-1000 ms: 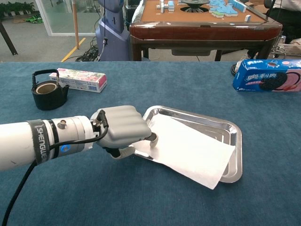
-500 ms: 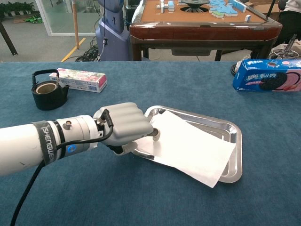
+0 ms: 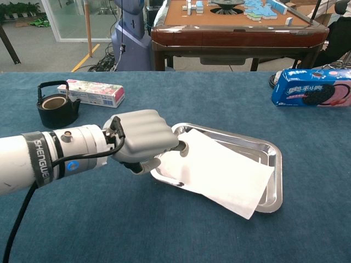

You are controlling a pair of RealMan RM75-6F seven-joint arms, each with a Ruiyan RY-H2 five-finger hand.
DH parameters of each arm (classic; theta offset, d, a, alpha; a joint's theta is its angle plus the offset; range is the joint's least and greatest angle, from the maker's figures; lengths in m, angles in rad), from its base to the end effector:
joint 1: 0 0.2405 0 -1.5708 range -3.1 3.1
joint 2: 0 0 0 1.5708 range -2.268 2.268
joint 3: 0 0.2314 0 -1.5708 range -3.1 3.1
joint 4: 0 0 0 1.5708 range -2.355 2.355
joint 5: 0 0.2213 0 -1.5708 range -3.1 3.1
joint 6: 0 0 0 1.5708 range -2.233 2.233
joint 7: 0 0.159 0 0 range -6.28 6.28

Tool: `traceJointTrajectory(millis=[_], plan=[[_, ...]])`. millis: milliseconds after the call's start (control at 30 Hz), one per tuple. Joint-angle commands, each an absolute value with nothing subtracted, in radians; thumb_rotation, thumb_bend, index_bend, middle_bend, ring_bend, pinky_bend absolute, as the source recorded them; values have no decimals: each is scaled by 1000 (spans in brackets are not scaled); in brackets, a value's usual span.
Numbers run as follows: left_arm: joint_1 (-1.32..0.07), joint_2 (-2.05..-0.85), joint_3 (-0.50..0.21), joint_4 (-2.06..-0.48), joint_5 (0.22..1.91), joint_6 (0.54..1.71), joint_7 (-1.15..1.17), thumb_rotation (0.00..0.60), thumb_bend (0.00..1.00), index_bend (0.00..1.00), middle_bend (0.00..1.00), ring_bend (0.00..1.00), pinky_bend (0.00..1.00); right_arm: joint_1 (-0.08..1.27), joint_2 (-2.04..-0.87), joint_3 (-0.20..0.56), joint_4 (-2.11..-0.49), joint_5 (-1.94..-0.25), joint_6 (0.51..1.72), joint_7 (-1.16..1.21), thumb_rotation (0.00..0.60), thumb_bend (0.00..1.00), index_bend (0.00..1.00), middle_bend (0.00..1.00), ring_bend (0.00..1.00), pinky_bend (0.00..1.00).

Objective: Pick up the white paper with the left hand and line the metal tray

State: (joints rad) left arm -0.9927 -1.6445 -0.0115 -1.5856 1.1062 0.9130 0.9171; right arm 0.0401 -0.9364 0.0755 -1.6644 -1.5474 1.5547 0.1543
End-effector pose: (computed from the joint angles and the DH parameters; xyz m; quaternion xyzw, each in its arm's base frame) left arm -0.0442 0.2803 -0.0975 -0.9002 -0.0754 -0.2693 0.3337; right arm -0.2901 -0.1871 0.1978 0.5796 -0.3668 0.4232 0.5920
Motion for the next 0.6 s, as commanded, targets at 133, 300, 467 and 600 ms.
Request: traceJointTrajectory(millis=[133, 300, 467, 600], plan=[[-997, -1623, -11, -1604, 1168, 903, 862, 600, 553, 239, 1000, 1000, 1000, 39, -933, 74, -1669, -1546, 1554, 153, 600, 205, 447, 321, 240, 305], [-1006, -1626, -11, -1568, 1245, 884, 784, 600, 551, 242, 1000, 1000, 1000, 35, -928, 76, -1670, -1545, 1562, 157, 600, 204, 447, 321, 240, 305], [-1014, -1653, -29, -1515, 1252, 870, 757, 600, 549, 243, 1000, 1000, 1000, 33, -924, 77, -1671, -1540, 1563, 163, 600, 204, 447, 321, 240, 305], [-1022, -1670, -45, -1487, 1226, 855, 766, 600, 549, 244, 1000, 1000, 1000, 32, -922, 80, -1669, -1534, 1562, 170, 600, 204, 447, 321, 240, 305]])
